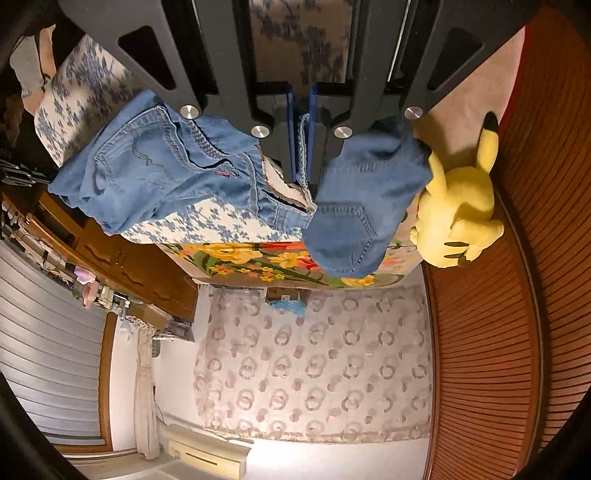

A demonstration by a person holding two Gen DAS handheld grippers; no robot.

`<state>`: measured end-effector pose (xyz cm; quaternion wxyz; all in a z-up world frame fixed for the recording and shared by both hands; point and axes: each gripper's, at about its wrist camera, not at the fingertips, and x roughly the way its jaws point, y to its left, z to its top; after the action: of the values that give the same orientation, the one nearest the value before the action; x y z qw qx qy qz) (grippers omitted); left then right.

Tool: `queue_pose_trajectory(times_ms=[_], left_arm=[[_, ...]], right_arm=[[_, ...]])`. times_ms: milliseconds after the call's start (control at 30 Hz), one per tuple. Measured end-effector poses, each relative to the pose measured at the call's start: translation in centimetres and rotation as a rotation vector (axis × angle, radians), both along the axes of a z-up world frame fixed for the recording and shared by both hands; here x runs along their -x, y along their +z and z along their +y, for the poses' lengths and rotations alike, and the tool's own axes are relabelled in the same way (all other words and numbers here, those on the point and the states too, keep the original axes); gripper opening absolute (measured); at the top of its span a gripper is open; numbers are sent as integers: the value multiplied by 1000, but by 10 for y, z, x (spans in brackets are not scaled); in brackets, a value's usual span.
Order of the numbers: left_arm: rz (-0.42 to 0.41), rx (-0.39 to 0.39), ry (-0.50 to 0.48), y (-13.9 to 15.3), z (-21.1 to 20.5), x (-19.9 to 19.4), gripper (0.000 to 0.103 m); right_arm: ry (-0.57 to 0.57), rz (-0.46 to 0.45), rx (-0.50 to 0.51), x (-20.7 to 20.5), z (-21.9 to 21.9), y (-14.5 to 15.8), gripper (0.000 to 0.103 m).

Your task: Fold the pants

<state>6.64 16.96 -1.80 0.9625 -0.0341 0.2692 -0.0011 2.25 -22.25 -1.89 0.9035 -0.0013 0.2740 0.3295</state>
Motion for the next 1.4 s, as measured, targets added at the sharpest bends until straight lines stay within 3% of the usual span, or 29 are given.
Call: queue_pose_trajectory(times_ms=[167,467,533,667,700,1067,1400], left_arm=[[-13,17,6,-3,1,34,6],[114,10,1,-45,-12,46,8],[133,6,0,-49,-12,43,16],[116,0,8,-48,-13,45,69],[106,3,7,-48,-14,46,78],[88,2,-63,-52,-52,19,79],[114,14,-155,-64,-93,-3,79]], right_arm=[[1,-8,2,31,-9,6,3],[-22,115,47,37,-17,-14,3],[-31,133,54,36,-18,-11,4],[-59,143,69,38,-25,-2,11],[-66,142,69,40,-28,0,13],[-242,100,75,23,-69,7,39],[-401,81,101,-2,-113,3,42]])
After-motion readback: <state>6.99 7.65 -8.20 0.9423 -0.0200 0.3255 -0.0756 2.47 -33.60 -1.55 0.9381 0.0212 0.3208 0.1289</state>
